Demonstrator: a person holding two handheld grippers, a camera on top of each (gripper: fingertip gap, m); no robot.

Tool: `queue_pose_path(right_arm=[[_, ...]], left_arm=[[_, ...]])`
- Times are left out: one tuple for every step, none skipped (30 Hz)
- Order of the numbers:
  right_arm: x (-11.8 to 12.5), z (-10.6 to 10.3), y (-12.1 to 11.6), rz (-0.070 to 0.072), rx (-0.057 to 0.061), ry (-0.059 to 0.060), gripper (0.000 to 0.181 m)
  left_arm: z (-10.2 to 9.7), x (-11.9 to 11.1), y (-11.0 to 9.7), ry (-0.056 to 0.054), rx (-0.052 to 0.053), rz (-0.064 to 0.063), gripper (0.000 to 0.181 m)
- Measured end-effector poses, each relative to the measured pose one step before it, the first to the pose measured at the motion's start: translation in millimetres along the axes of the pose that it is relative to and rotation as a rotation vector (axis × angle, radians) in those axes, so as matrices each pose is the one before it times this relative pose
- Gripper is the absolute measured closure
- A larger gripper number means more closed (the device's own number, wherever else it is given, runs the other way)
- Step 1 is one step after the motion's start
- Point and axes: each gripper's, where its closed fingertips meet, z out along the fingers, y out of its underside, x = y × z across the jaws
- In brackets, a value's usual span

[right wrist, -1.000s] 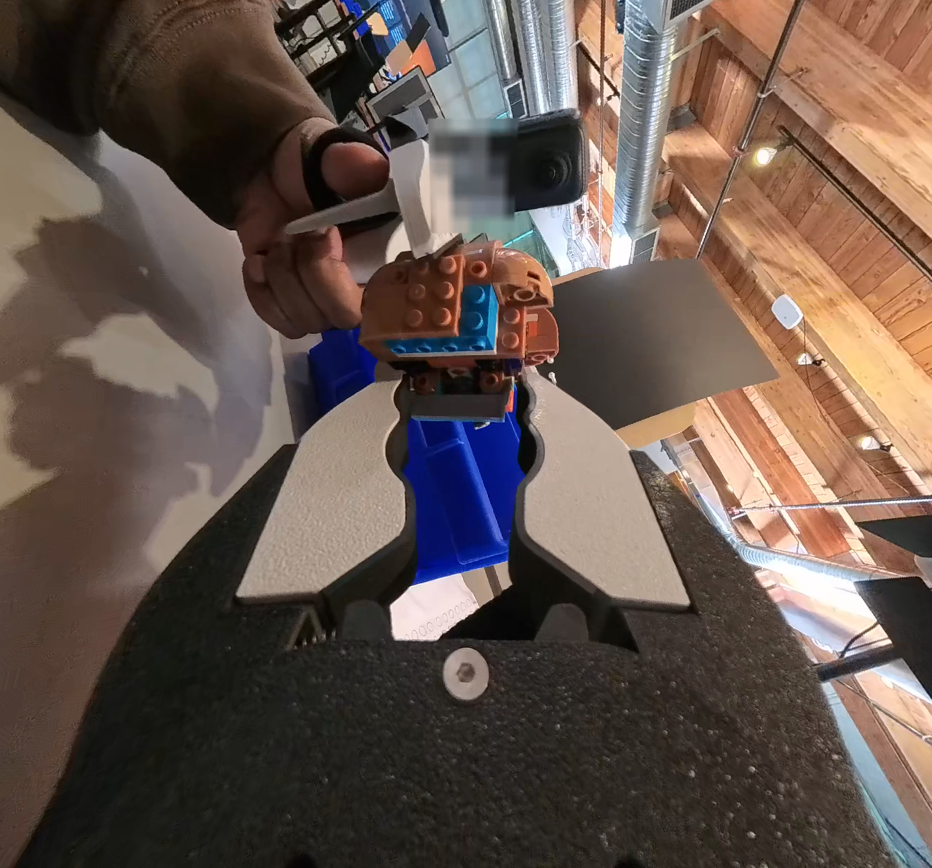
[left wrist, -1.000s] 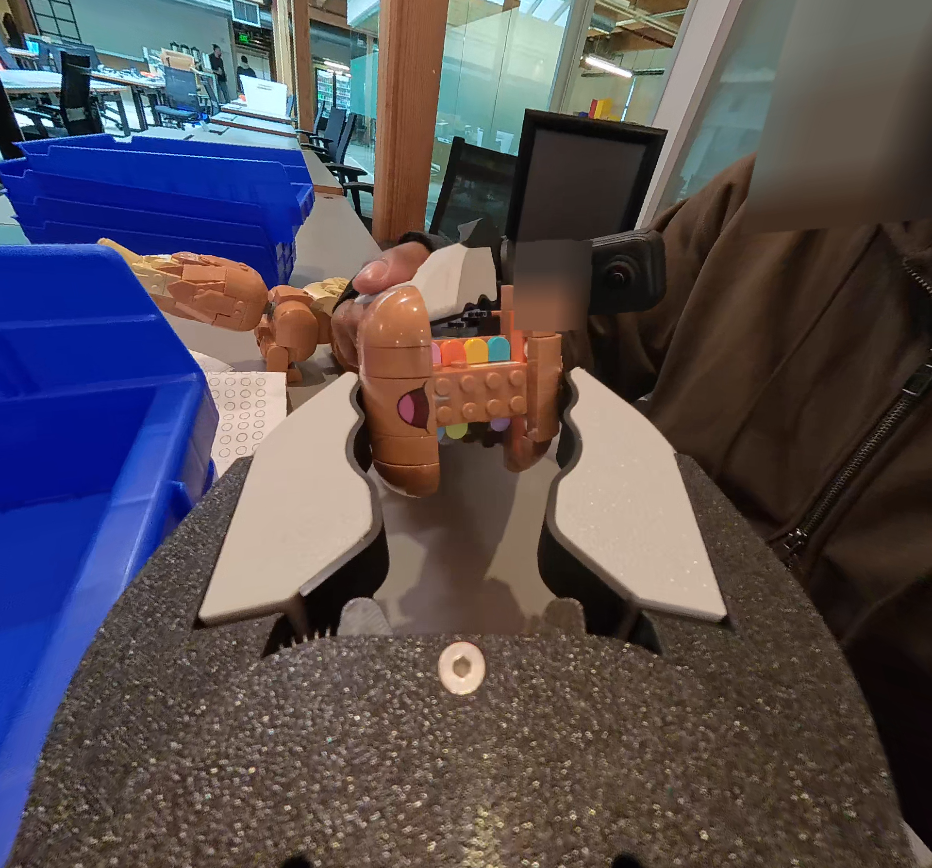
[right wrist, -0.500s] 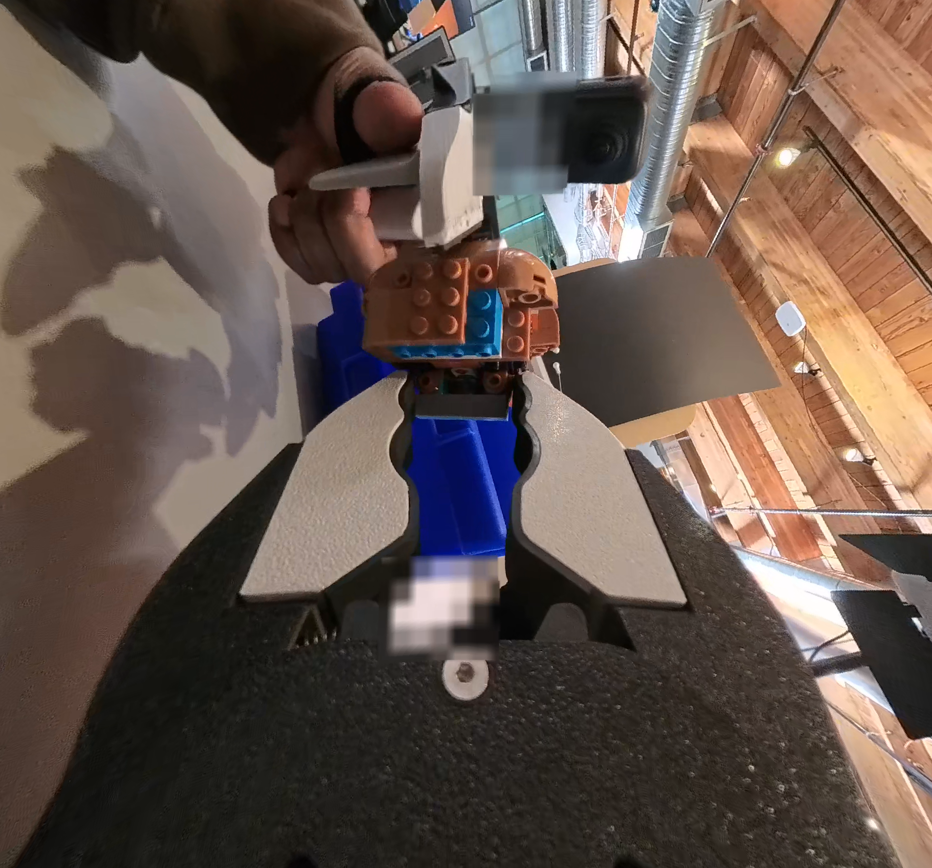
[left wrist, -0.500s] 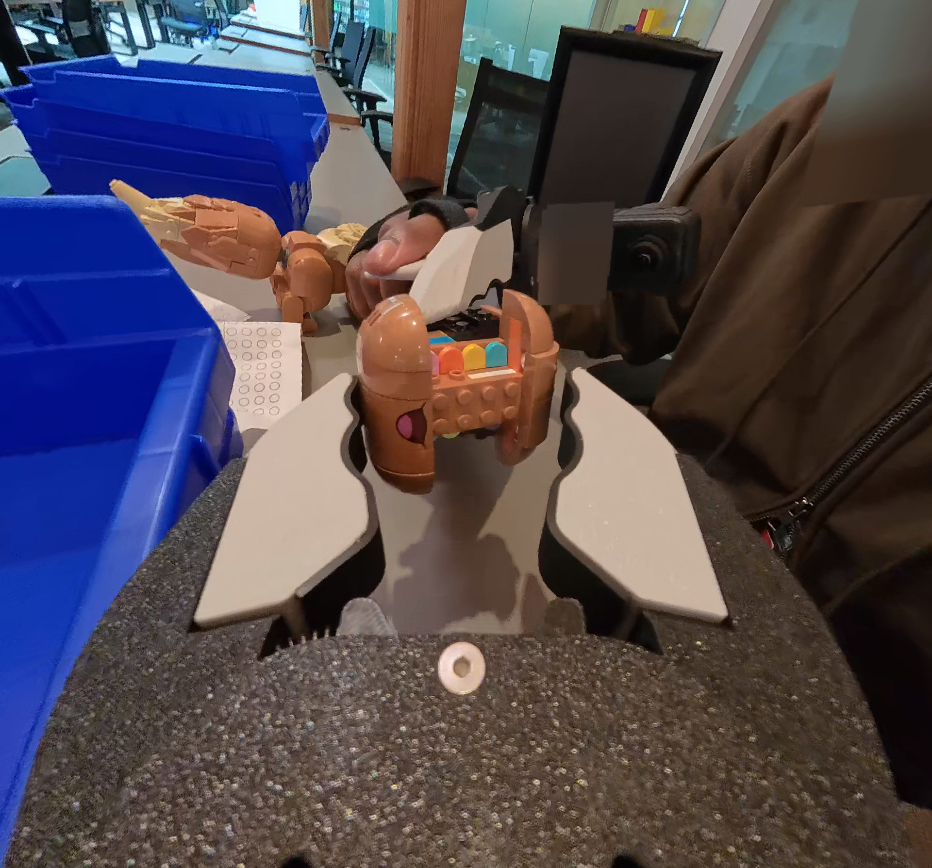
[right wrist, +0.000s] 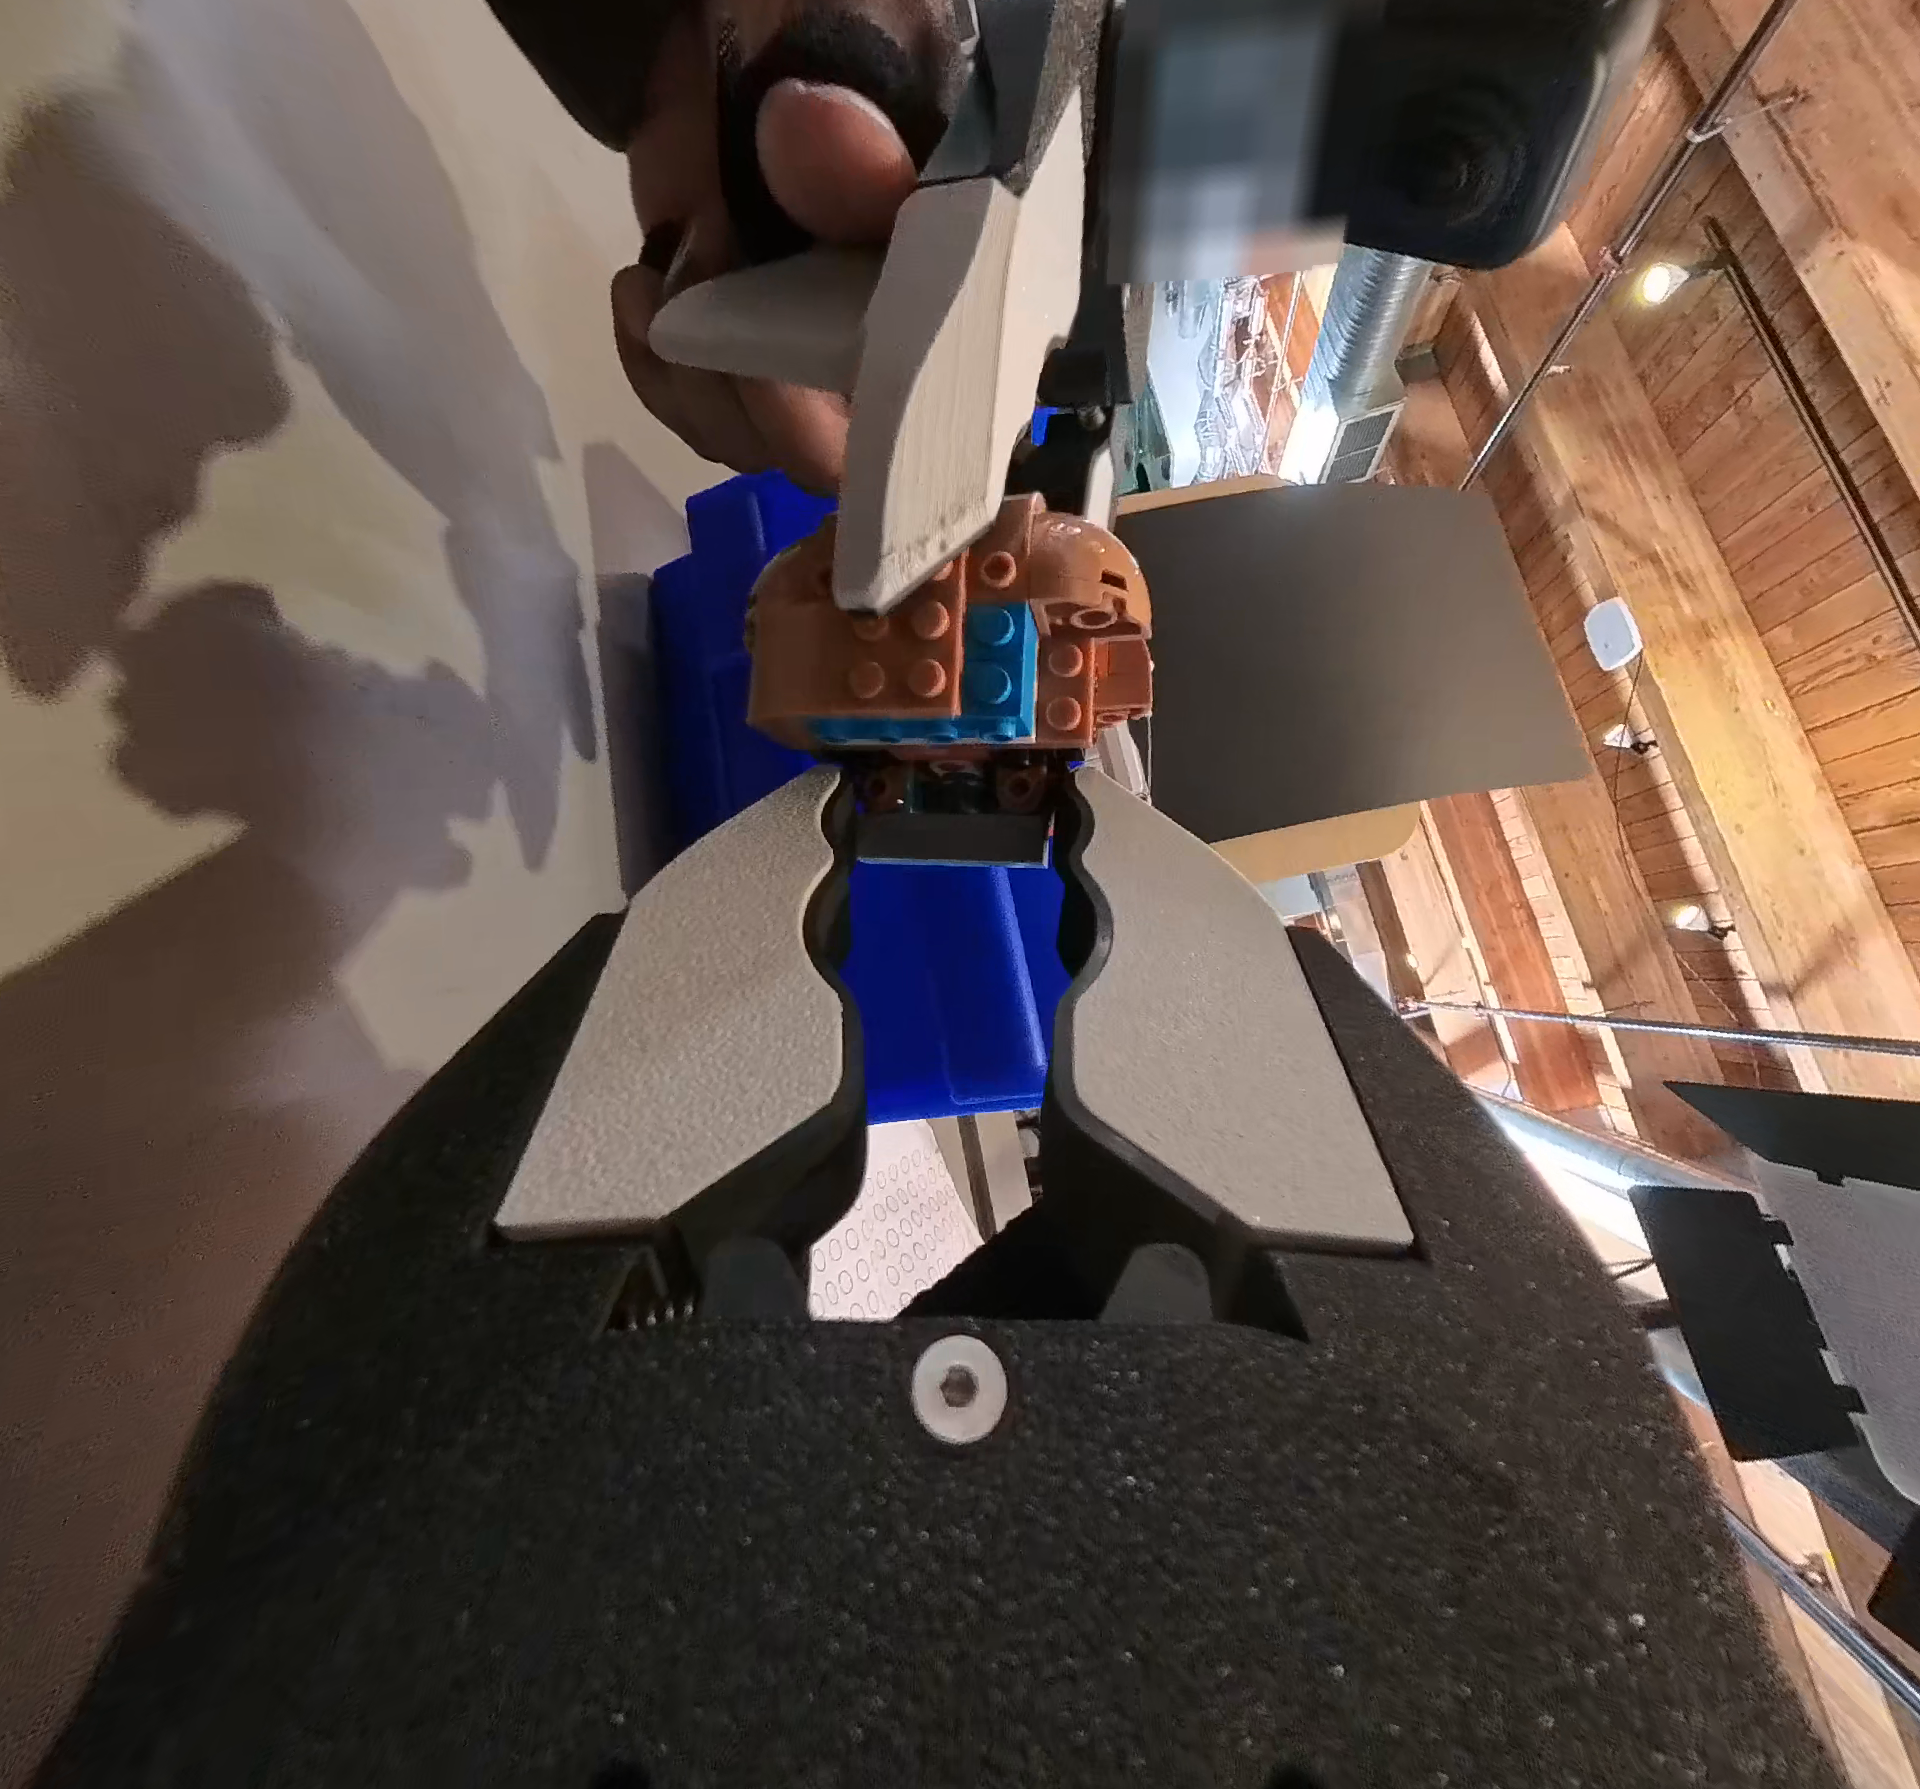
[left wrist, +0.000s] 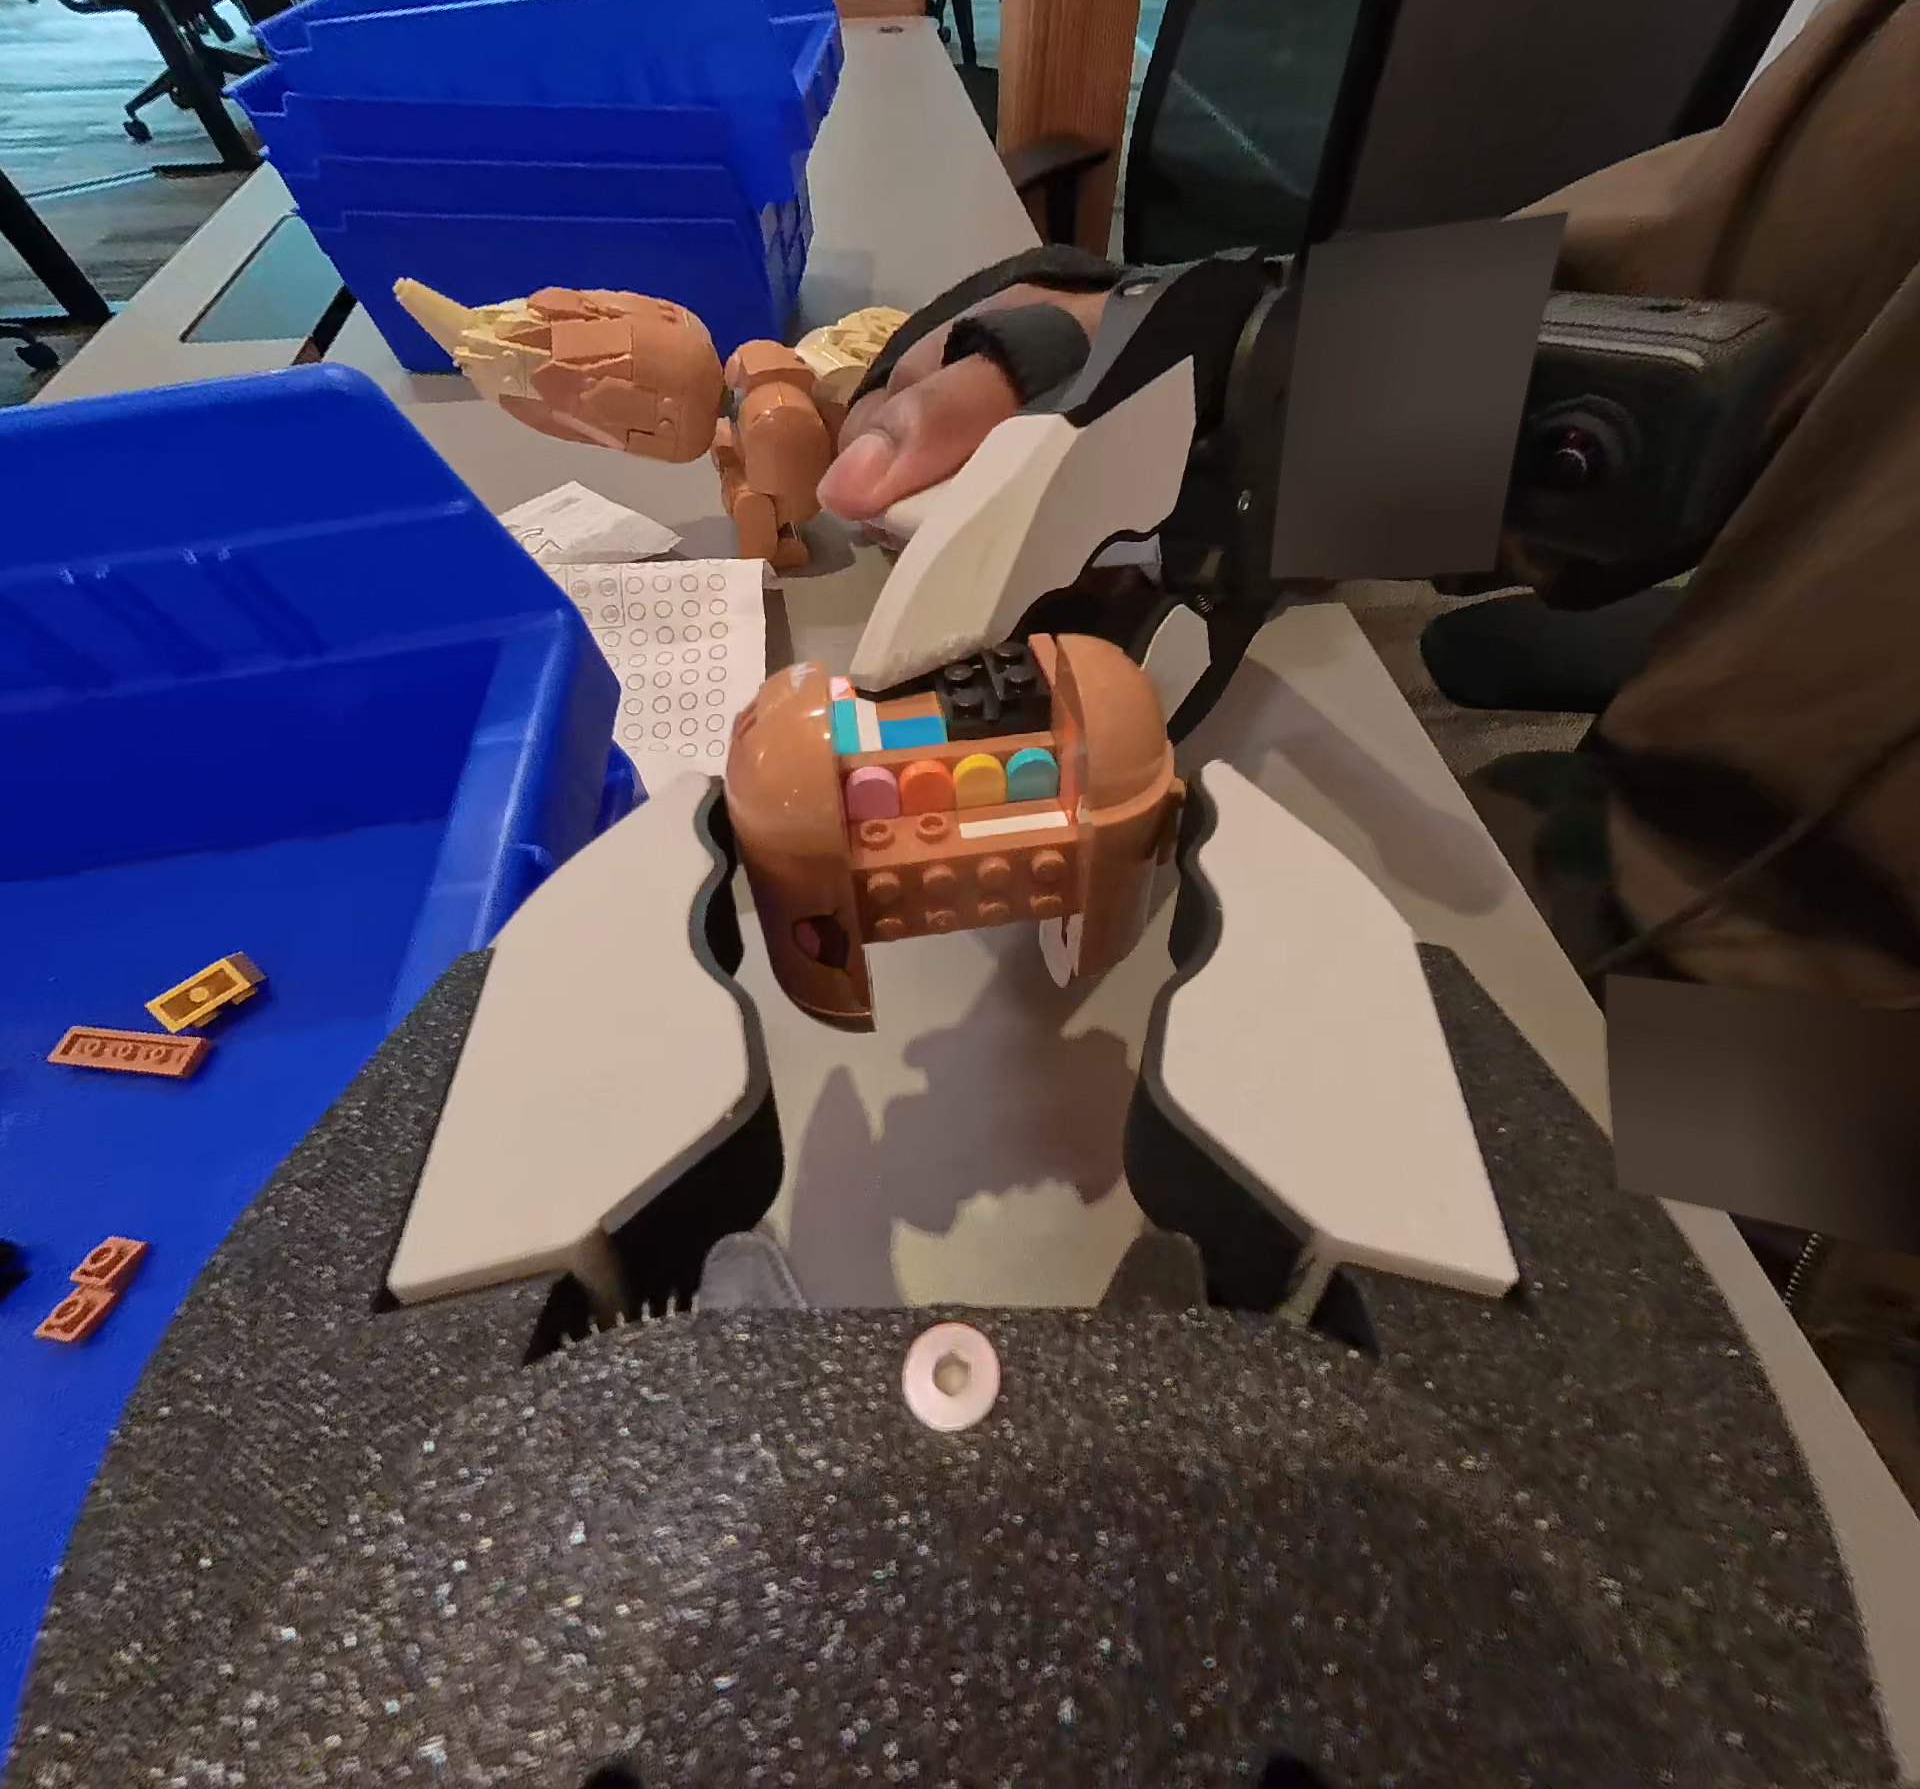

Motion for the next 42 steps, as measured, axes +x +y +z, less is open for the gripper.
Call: queue_pose_path(right_arm=[[-0.4, 0.14, 0.22, -0.0026, -0.0019, -0.0013, 0.145], [-0.2, 0.19, 0.52, -0.0018, -0.0033, 0.0004, 0.145], [-0.07, 0.27, 0.89, -0.0006, -0.0044, 0.0008, 0.145], [-0.07, 0.21, 0.92, -0.0002, -0.0043, 0.0, 0.145], [-0.28, 0.24, 0.9, -0.0002, -0.004, -0.0009, 0.145], [-0.28, 0.23, 0.56, -0.0006, -0.0029, -0.0006, 0.145], [-0.27, 0.04, 0.07, -0.0005, -0.0005, 0.0, 0.145], [-0.12, -0.05, -0.17, 0.0014, 0.0022, 0.0004, 0.145], [0.2, 0.09, -0.2, 0.0048, 0.003, 0.0013, 0.145], [0.52, 0.16, 0.14, 0.0102, 0.0018, 0.0006, 0.144], [0.46, 0.29, 0.47, 0.015, 0.0012, -0.0011, 0.143], [0.6, 0.13, 0.52, 0.0164, 0.0017, -0.0014, 0.142], [1.11, -0.21, 0.37, 0.0147, 0.003, 0.0014, 0.142], [1.65, -0.06, 0.29, 0.015, 0.003, 0.005, 0.141], [1.69, -0.15, 0.33, 0.0161, 0.0027, 0.0049, 0.14], [1.39, -0.15, 0.12, 0.0162, 0.0036, 0.0027, 0.141], [0.98, -0.03, 0.48, 0.0147, 0.0013, 0.0008, 0.141], [0.4, 0.23, 0.8, 0.0132, -0.0001, -0.0025, 0.141], [-0.14, 0.16, 0.97, 0.0135, -0.001, -0.0052, 0.141], [-0.2, 0.36, 1.26, 0.0129, -0.0022, -0.0058, 0.141], [-0.16, 0.36, 1.38, 0.0121, -0.0031, -0.0044, 0.142], [-0.29, 0.29, 0.98, 0.0121, 0.0, -0.0056, 0.142], [-0.74, 0.38, 0.74, 0.0122, 0.0015, -0.0072, 0.142], [-0.98, 0.49, 0.83, 0.0108, -0.0006, -0.0075, 0.142], [-1.05, 0.75, 1.31, 0.0073, -0.004, -0.0078, 0.143], [-1.4, 0.77, 1.72, 0.004, -0.0068, -0.0083, 0.142], [-1.53, 0.86, 1.83, 0.0021, -0.0076, -0.0079, 0.142], [-1.55, 0.82, 1.55, 0.0012, -0.0064, -0.0081, 0.143], [-1.65, 0.82, 1.13, 0.0025, -0.0035, -0.0079, 0.143], [-1.69, 0.79, 1.07, 0.0044, -0.0029, -0.0081, 0.144], [-1.58, 0.88, 1.28, 0.0056, -0.0038, -0.0073, 0.144], [-1.35, 0.77, 1.39, 0.0058, -0.0036, -0.0061, 0.144], [-0.95, 0.74, 1.31, 0.0064, -0.0038, -0.0041, 0.145], [-0.78, 0.71, 1.44, 0.0069, -0.0034, -0.0033, 0.145], [-0.55, 0.56, 1.28, 0.0079, -0.0023, -0.0026, 0.146], [-0.29, 0.54, 1.19, 0.009, -0.0015, -0.0009, 0.146], [-0.28, 0.51, 1.16, 0.0096, -0.0018, -0.0013, 0.147], [-0.38, 0.54, 1.26, 0.0086, -0.0017, -0.0014, 0.147], [-0.29, 0.42, 1.11, 0.007, -0.0014, -0.001, 0.147], [-0.42, 0.41, 0.75, 0.0052, -0.0004, -0.0008, 0.148], [-0.42, 0.42, 0.68, 0.0038, -0.0003, -0.0004, 0.148], [-0.44, 0.33, 0.67, 0.0024, -0.0016, 0.0005, 0.148]], left_arm=[[0.78, 0.39, 0.35, -0.0017, -0.0065, 0.0045, 0.099], [0.65, 0.03, 0.03, -0.0034, -0.0029, 0.0062, 0.1], [0.48, -0.67, 0.14, -0.0075, -0.0023, 0.005, 0.101], [0.35, -1.2, 0.41, -0.0072, -0.0045, 0.0017, 0.101], [0.3, -0.87, 0.65, -0.0032, -0.0055, 0.003, 0.101], [0.14, -0.43, 0.48, -0.0015, -0.0044, 0.0063, 0.101], [0.01, 0.02, 0.31, 0.0003, -0.0033, 0.0052, 0.101], [-0.23, 0.14, 0.01, 0.0006, -0.0037, 0.007, 0.101], [-0.29, 0.31, -0.24, -0.0016, -0.0026, 0.0136, 0.101], [-0.18, 0.12, -0.23, -0.006, -0.0019, 0.0225, 0.101], [-0.09, 0.19, -0.04, -0.0073, -0.0021, 0.0265, 0.101], [-0.22, 0.33, -0.33, -0.0055, 0.0007, 0.026, 0.101], [-0.32, -0.02, -0.97, -0.0056, 0.0067, 0.0222, 0.101], [-0.41, -0.46, -1.54, -0.007, 0.0099, 0.0174, 0.101], [-0.61, -0.35, -1.47, -0.007, 0.0101, 0.0195, 0.101], [-0.43, -0.47, -1.11, -0.0094, 0.0086, 0.0229, 0.101], [-0.29, -0.97, -0.36, -0.0117, 0.0014, 0.0175, 0.101], [0.09, -1.55, 0.53, -0.0153, -0.0068, 0.0164, 0.101], [0.4, -1.41, 0.9, -0.015, -0.0083, 0.0182, 0.101], [0.46, -1.74, 1.02, -0.0167, -0.0084, 0.016, 0.101], [0.41, -1.74, 0.88, -0.0172, -0.0082, 0.0149, 0.101], [0.08, -0.94, 1.15, -0.0137, -0.0085, 0.0136, 0.101], [-0.01, -0.97, 1.59, -0.0131, -0.0133, 0.0082, 0.101], [-0.17, -0.8, 2.33, -0.0121, -0.0175, 0.0058, 0.101], [-0.29, -0.83, 2.58, -0.0151, -0.018, 0.0069, 0.101], [-0.66, -0.77, 2.77, -0.0169, -0.0163, 0.0041, 0.101], [-0.75, -0.3, 2.55, -0.0138, -0.0144, 0.0018, 0.101], [-0.69, -0.24, 2.82, -0.0132, -0.02, 0.0045, 0.101], [-0.79, -1.13, 2.73, -0.0215, -0.0199, 0.0078, 0.101], [-1.07, -0.19, 2.64, -0.0166, -0.0173, 0.0031, 0.101], [-1.34, 0.4, 2.5, -0.0121, -0.0168, -0.0009, 0.101], [-1.53, 0.1, 2.36, -0.0162, -0.0203, 0.0062, 0.101], [-1.63, -0.06, 1.78, -0.0195, -0.0189, 0.0167, 0.101], [-1.69, -0.06, 1.61, -0.0175, -0.0159, 0.0166, 0.101], [-1.6, -0.17, 1.45, -0.0161, -0.0126, 0.0096, 0.101], [-1.4, -0.44, 1.21, -0.0148, -0.0083, 0.0015, 0.101], [-0.99, -0.87, 1.21, -0.014, -0.0037, -0.0046, 0.101], [-0.65, -0.89, 1.4, -0.0108, -0.0069, -0.0042, 0.101], [-0.16, -1.0, 1.13, -0.0088, -0.0057, -0.0047, 0.101], [0.22, -1.15, 0.98, -0.0082, -0.0034, -0.0045, 0.101], [0.75, -1.58, 1.1, -0.0103, -0.0052, -0.003, 0.101], [1.01, -1.46, 1.44, -0.0106, -0.0072, -0.0009, 0.101]])
